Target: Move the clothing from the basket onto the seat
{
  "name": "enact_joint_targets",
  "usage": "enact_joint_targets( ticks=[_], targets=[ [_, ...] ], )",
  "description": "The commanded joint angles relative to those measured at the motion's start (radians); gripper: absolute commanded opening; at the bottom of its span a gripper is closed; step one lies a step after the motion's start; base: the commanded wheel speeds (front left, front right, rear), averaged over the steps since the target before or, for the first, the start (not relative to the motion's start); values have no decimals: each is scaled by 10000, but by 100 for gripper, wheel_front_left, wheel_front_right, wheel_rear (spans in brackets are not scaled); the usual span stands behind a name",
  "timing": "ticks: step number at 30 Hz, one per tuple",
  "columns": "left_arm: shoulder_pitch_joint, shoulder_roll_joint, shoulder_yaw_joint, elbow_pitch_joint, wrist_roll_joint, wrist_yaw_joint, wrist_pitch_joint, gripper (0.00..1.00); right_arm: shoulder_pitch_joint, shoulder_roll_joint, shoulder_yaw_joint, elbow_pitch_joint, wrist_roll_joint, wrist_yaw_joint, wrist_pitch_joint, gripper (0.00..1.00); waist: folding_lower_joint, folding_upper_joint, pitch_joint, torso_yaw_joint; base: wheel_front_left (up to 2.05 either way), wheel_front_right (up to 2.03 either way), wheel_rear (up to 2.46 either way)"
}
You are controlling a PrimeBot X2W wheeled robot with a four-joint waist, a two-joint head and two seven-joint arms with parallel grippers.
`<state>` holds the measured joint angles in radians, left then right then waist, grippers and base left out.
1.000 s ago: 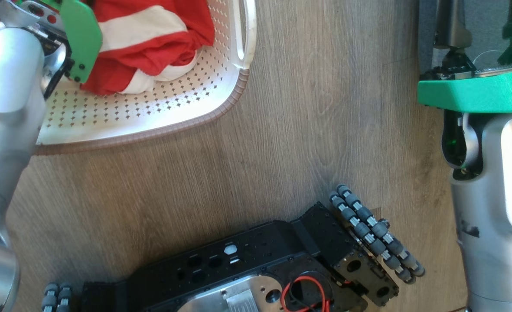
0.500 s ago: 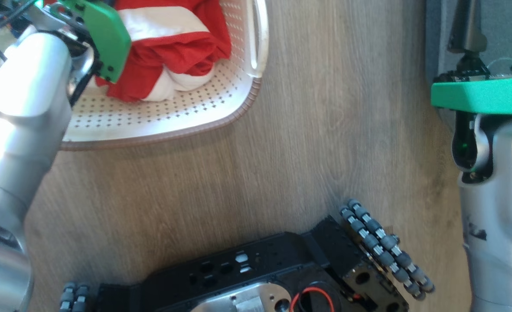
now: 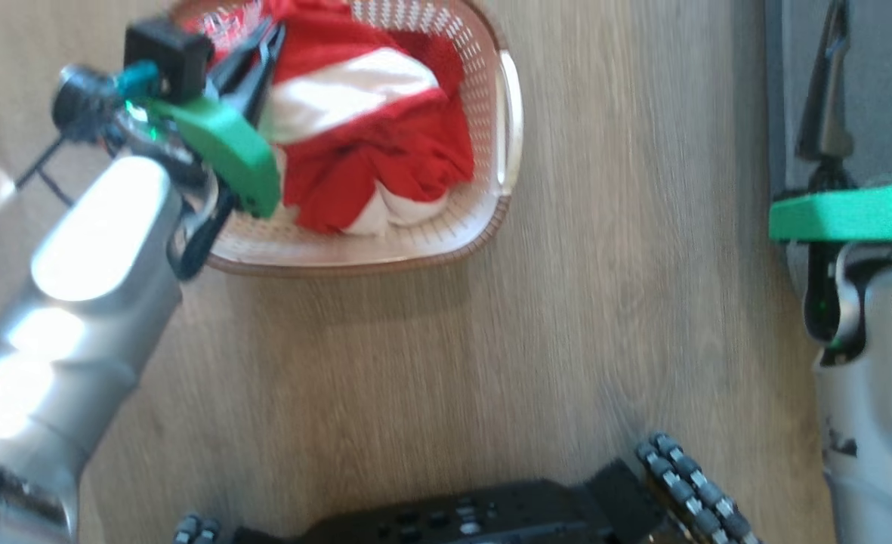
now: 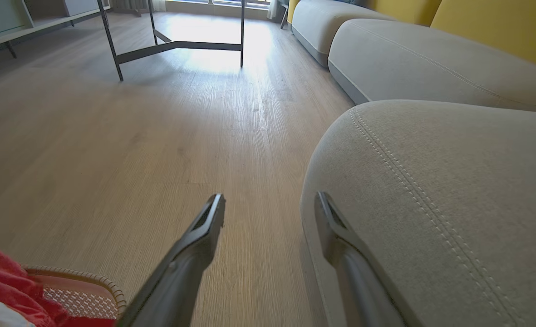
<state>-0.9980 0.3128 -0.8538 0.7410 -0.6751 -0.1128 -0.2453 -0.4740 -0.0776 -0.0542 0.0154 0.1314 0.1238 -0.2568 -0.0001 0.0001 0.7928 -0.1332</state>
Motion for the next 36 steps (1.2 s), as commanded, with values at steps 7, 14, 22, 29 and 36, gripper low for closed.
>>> enact_joint_targets(
  ticks=[7, 14, 22, 29, 36],
  targets=[
    [2058, 791, 1579, -1932, -220, 717, -160, 0, 1408, -575, 379, 362, -81, 69, -49, 100, 1, -1, -2781, 1120, 0, 0, 0],
    [3397, 1150, 2295, -2760, -65, 936, -162, 0, 2173, -904, 443, 747, 81, 69, -49, 100, 1, -1, -4179, 1626, 0, 0, 0],
    [4721, 1573, 3335, -3043, 266, 911, -163, 0, 2839, -1297, 576, 1003, 302, 69, -49, 100, 1, -1, -5438, 2064, 0, 0, 0],
    [5876, 1566, 4397, -2985, 558, 726, -163, 0, 3370, -1505, 603, 1155, 484, 69, -49, 100, 1, -1, -6270, 2371, 0, 0, 0],
    [6589, 1365, 4950, -3032, 938, 562, -164, 0, 3830, -1560, 616, 1381, 656, 69, -49, 100, 1, -1, -7022, 2584, 0, 0, 0]
  ],
)
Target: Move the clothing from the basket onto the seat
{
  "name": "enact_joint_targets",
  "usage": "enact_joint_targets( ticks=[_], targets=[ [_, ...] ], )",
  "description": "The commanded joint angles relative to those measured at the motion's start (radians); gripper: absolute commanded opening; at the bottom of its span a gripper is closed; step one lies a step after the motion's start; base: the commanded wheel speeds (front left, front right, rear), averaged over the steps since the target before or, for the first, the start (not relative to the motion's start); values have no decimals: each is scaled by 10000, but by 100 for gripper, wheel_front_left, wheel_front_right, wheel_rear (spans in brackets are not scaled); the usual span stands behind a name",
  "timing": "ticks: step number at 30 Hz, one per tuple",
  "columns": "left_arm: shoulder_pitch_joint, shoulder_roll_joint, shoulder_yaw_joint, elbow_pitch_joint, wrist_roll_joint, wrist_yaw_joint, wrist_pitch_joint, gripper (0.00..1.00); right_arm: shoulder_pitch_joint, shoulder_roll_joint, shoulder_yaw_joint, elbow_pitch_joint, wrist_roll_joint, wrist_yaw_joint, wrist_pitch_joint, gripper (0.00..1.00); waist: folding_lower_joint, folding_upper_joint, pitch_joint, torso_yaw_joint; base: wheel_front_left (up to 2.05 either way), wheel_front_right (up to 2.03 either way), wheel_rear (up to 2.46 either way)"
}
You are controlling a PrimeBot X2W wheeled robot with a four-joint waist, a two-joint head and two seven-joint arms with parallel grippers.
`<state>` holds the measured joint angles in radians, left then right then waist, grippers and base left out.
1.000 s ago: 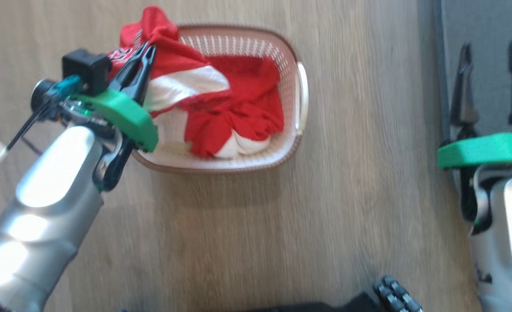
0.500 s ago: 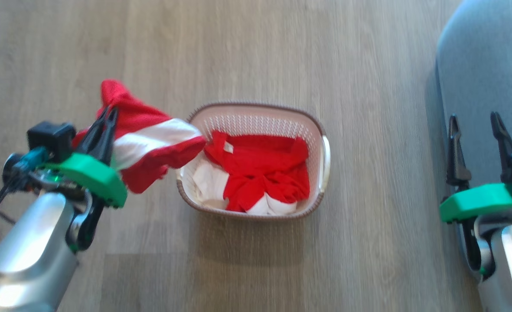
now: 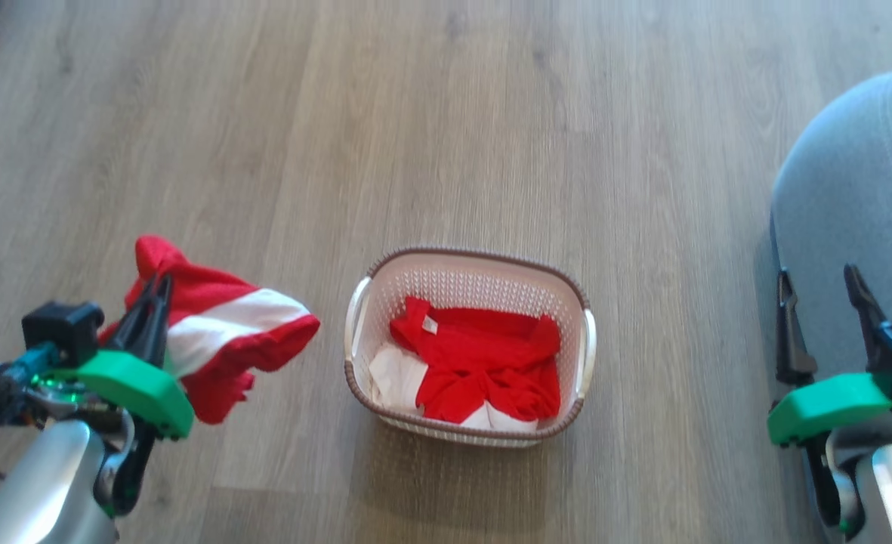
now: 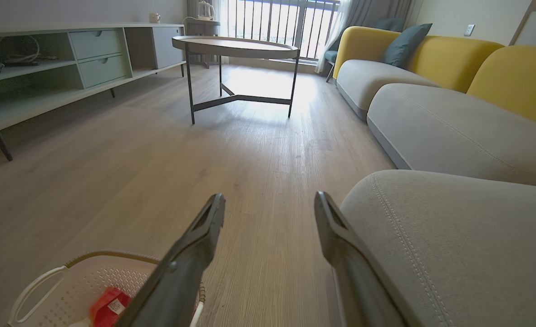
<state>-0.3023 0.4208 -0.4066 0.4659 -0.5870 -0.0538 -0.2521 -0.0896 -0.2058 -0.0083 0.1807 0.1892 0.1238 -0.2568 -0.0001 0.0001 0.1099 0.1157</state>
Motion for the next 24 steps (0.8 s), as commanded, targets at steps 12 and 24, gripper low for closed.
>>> enact_joint_targets(
  ticks=[12, 24],
  targets=[
    [386, 189, 993, -682, 387, -122, -97, 0, 563, -294, 159, -246, 298, 69, -49, 100, 1, -1, -765, 190, 0, 0, 0],
    [411, 91, 1121, -766, 512, -155, -97, 0, 569, -295, 255, -207, 319, 69, -49, 100, 1, -1, -749, 187, 0, 0, 0]
  ],
)
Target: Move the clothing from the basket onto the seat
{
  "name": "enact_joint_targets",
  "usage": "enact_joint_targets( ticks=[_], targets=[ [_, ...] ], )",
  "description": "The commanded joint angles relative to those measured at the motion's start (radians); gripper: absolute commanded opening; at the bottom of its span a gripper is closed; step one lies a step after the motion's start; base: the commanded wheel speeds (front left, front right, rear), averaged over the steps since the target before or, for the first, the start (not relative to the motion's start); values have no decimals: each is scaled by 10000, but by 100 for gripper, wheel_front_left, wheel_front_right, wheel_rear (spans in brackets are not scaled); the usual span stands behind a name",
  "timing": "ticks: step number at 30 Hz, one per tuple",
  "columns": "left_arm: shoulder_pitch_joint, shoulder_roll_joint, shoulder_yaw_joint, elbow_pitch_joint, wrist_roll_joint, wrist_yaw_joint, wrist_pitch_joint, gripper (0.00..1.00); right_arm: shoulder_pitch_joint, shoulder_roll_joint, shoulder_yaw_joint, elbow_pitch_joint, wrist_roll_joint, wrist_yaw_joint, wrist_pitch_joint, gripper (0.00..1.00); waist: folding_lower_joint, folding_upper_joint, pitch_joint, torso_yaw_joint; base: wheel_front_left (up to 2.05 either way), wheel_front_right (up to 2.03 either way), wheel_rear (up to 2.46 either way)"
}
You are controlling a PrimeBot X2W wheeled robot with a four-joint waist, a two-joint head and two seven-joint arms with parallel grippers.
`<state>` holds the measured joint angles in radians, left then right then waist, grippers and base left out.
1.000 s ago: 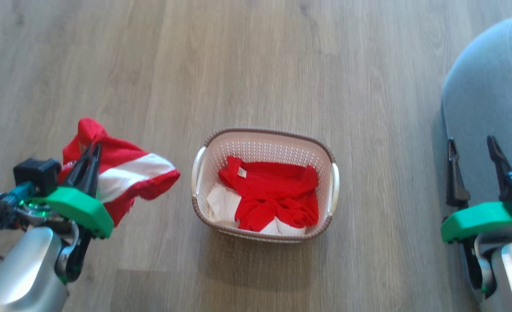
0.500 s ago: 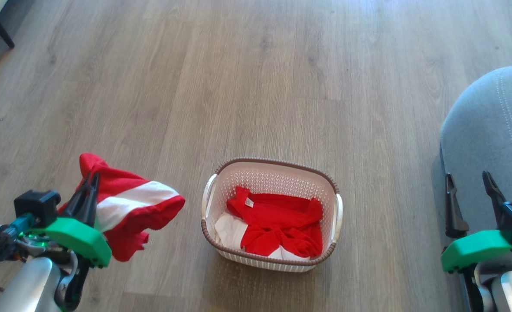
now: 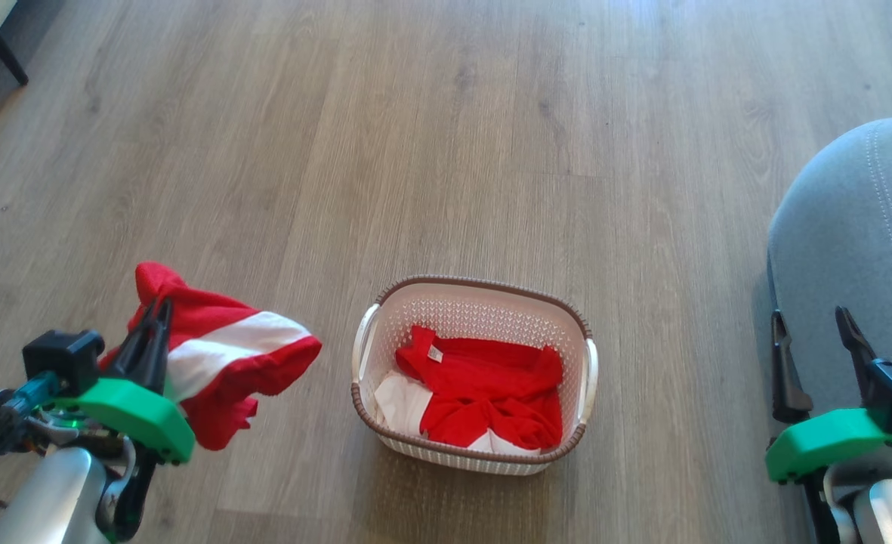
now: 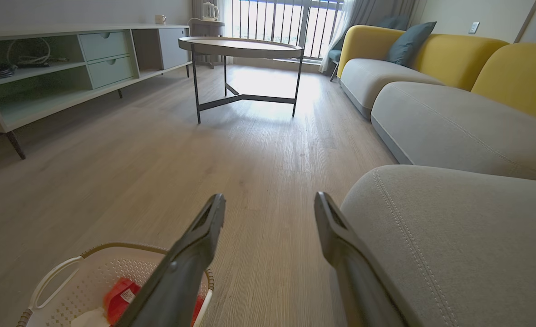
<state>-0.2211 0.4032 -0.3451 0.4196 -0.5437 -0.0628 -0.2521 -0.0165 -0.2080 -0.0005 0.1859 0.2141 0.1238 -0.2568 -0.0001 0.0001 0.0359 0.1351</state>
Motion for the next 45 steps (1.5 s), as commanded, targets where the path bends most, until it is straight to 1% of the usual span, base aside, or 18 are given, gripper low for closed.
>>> enact_joint_targets(
  ticks=[1, 11, 16, 18, 22, 29, 37, 38, 41, 45],
  targets=[
    [-410, 255, 505, -299, 86, -71, -97, 0, -169, -278, 186, -251, 76, 69, -49, 100, 1, -1, -20, -16, 0, 0, 0],
    [-768, 191, 199, -476, 238, -202, -46, 0, -356, -281, 403, -196, 108, 69, -49, 100, 1, -1, -78, -139, 0, 0, 0],
    [-1159, 20, -248, -818, 356, -339, 125, 0, -524, -293, 640, -234, 110, 69, -49, 100, 1, -1, 10, -239, 0, 0, 0],
    [-1303, -93, -482, -1010, 390, -400, 204, 0, -638, -332, 921, -264, 133, 69, -49, 100, 1, -1, 32, -289, 0, 0, 0],
    [-1555, -301, -1019, -1436, 430, -511, 431, 0, -981, -418, 1794, -310, 268, 69, -49, 100, 1, -1, 36, -391, 0, 0, 0],
    [-2003, -603, -1944, -2011, 483, -614, 822, 0, -2073, -511, 3661, -225, 760, 69, 18, 100, 1, -1, -6, -518, 0, 0, 0],
    [-2506, -929, -2873, -2263, 468, -658, 987, 0, -3336, -359, 5918, -21, 1894, 69, 215, 100, 1, -1, -78, -581, 0, 0, 0],
    [-2506, -929, -2873, -2263, 468, -658, 987, 0, -3336, -359, 5918, -21, 1894, 69, 215, 100, 1, -1, -78, -581, 0, 0, 0],
    [-2664, -1021, -3248, -2261, 491, -666, 1019, 0, -3731, -331, 6626, 120, 2348, 69, 225, 100, 1, -1, -73, -561, 0, 0, 0],
    [-2855, -1139, -3728, -2283, 483, -673, 989, 0, -4184, -346, 7296, 430, 2802, 69, 180, 100, 1, -1, -57, -524, 0, 0, 0]
  ],
)
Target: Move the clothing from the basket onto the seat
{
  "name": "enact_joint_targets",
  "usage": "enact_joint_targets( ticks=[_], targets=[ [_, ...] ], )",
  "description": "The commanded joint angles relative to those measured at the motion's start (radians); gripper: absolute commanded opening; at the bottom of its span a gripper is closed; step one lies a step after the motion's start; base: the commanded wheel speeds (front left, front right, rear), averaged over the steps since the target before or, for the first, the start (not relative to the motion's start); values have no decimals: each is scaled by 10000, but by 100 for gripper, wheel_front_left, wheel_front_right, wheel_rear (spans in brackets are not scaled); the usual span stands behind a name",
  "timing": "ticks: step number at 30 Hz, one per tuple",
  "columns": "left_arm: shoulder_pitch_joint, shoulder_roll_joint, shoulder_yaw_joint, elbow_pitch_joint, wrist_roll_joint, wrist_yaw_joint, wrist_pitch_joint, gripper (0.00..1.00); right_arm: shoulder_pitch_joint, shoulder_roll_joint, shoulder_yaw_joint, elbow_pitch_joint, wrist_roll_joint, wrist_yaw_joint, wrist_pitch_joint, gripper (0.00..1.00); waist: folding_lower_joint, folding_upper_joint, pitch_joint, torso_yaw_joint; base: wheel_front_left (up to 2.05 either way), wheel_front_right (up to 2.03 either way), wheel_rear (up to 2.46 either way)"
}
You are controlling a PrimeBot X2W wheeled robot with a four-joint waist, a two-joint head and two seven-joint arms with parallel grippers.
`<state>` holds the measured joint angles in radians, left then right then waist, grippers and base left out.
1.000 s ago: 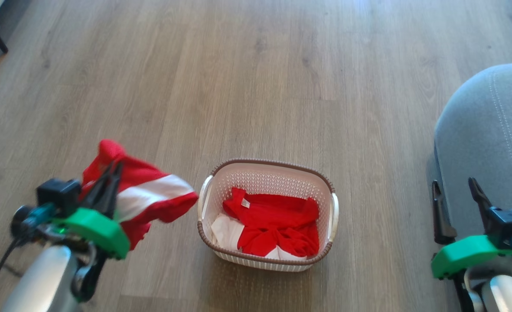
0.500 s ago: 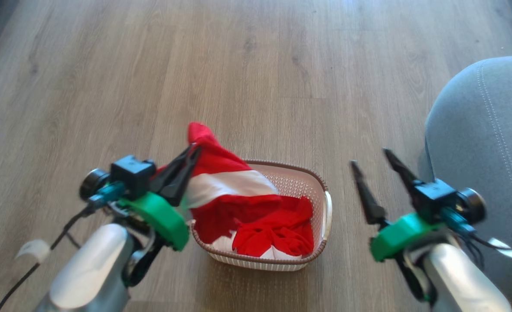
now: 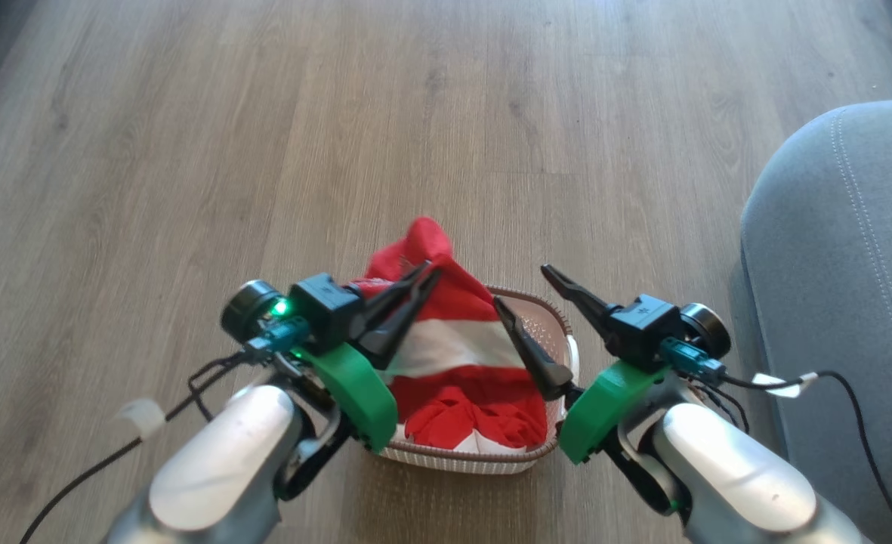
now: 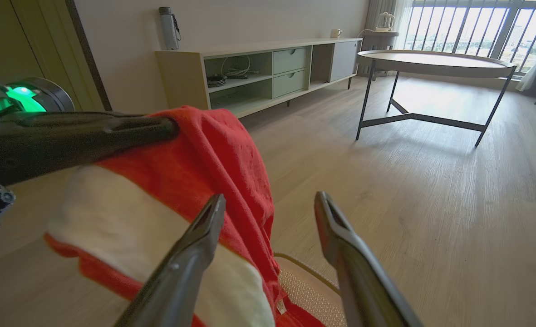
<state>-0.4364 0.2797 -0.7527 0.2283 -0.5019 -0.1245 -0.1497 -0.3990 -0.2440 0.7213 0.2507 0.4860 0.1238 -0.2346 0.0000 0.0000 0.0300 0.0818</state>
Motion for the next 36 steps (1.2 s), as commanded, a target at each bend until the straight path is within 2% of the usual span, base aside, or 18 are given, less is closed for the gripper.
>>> enact_joint_targets(
  ticks=[1, 16, 17, 18, 19, 20, 21, 30, 31, 33, 35, 36],
  targets=[
    [-748, 69, 211, -389, 59, -56, -55, 0, -460, 17, 225, -124, 177, 69, -59, 100, 0, 0, 5, 20, 0, 0, 0],
    [-1525, 24, -2132, -775, -744, -60, -460, 0, -1480, 150, 2508, 830, 2381, 69, -221, 100, 0, 0, -8, 45, 0, 0, 0],
    [-1571, 37, -2218, -781, -812, -60, -488, 0, -1541, 121, 2621, 853, 2499, 69, -226, 80, 0, 0, -1, 41, 0, 0, 0],
    [-1616, 49, -2290, -774, -867, -60, -514, 0, -1602, 92, 2706, 874, 2597, 69, -232, 48, 0, 0, 4, 38, 0, 0, 0],
    [-1654, 62, -2352, -755, -919, -60, -539, 0, -1657, 69, 2775, 892, 2678, 69, -238, 38, 0, 0, 7, 32, 0, 0, 0],
    [-1681, 72, -2400, -730, -978, -60, -565, 0, -1705, 50, 2835, 907, 2748, 69, -244, 23, 0, 0, 9, 21, 0, 0, 0],
    [-1707, 86, -2434, -700, -1022, -60, -592, 0, -1754, 29, 2876, 915, 2803, 69, -249, 0, 0, 0, 14, 9, 0, 0, 0],
    [-1819, 188, -2529, -381, -1224, -61, -771, 0, -1890, -246, 2931, 748, 2972, 69, -268, 0, 0, 0, 89, -91, 0, 0, 0],
    [-1822, 191, -2522, -346, -1231, -61, -788, 2, -1879, -291, 2919, 719, 2972, 69, -269, 0, 0, 0, 94, -106, 0, 0, 0],
    [-1826, 195, -2497, -273, -1235, -59, -822, 29, -1856, -380, 2873, 654, 2967, 69, -269, 0, 0, 0, 97, -141, 0, 0, 0],
    [-1824, 202, -2468, -198, -1219, -37, -858, 44, -1816, -468, 2723, 573, 2931, 69, -270, 0, 0, 0, 102, -193, 0, 0, 0],
    [-1811, 202, -2446, -153, -1216, -13, -876, 62, -1779, -511, 2627, 530, 2901, 69, -270, 0, 0, 0, 98, -229, 0, 0, 0]
  ],
)
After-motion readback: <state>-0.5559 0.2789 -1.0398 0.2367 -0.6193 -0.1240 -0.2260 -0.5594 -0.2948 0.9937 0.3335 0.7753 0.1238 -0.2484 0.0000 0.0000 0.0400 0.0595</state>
